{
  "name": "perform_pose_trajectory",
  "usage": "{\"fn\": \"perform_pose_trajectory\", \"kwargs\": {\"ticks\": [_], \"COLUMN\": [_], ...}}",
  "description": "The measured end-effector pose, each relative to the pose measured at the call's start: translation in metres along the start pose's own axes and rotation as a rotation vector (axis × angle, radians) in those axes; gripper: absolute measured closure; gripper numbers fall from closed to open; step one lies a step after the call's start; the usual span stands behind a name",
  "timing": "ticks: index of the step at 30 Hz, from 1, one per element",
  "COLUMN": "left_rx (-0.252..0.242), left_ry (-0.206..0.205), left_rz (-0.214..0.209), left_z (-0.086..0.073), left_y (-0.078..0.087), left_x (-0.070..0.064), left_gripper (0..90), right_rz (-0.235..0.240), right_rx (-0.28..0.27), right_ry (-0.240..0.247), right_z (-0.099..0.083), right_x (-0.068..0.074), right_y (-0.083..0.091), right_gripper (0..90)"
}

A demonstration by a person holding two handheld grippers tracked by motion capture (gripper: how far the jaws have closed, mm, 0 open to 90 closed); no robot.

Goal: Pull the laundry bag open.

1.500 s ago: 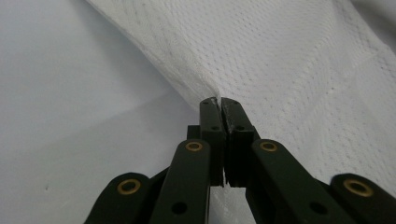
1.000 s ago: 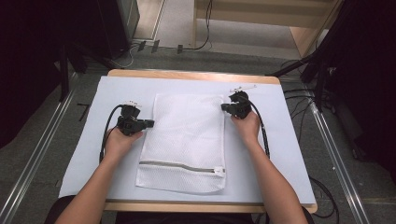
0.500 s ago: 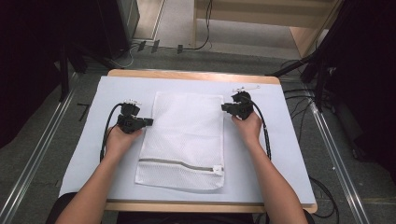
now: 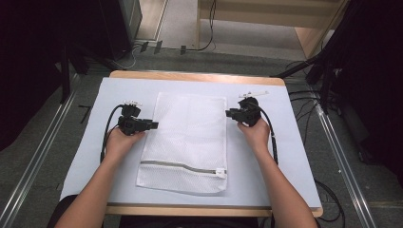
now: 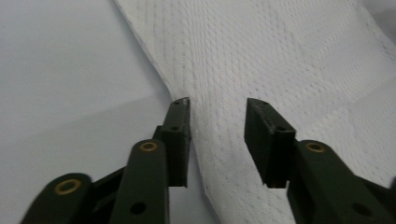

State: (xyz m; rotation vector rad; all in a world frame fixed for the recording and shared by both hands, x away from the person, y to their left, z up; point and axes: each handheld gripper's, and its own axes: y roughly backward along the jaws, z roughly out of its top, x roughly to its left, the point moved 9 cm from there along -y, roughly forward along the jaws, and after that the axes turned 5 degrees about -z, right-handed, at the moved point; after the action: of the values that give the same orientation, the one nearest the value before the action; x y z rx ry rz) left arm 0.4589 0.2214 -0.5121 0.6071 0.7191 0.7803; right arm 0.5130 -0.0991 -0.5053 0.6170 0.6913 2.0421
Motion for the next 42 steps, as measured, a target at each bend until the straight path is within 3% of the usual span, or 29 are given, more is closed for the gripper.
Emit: {"fn": "perform_pose_trajectory", "kwargs": {"ticks": [1,4,15,23,31,42], "left_rx": [0.004,0.008,-0.016,-0.019,-0.017,-0.015], "left_ry": [0.002,0.0,-0.038,-0.062,-0.12,-0.162], "left_rz": [0.0,-0.008,-0.043,-0.065,-0.091,-0.122], "left_z": [0.0,0.0,0.001,0.0,0.0,-0.001], "left_y": [0.0,0.005,0.022,0.029,0.031,0.032], "left_x": [0.0,-0.001,-0.012,-0.023,-0.045,-0.069], "left_gripper": [48.0,44.3,41.9,40.3,39.4,38.9], "right_rz": [0.006,0.008,0.042,0.062,0.089,0.126], "right_rx": [-0.002,0.005,-0.014,-0.008,-0.015,0.004], "right_ry": [0.006,0.015,0.03,0.042,0.072,0.12], "right_z": [-0.002,-0.006,-0.013,-0.021,-0.036,-0.052], "right_x": [0.003,0.006,0.02,0.031,0.041,0.059], "right_y": [0.003,0.006,0.024,0.032,0.045,0.053], "right_gripper": [71.9,70.4,65.9,56.4,52.9,54.2]}}
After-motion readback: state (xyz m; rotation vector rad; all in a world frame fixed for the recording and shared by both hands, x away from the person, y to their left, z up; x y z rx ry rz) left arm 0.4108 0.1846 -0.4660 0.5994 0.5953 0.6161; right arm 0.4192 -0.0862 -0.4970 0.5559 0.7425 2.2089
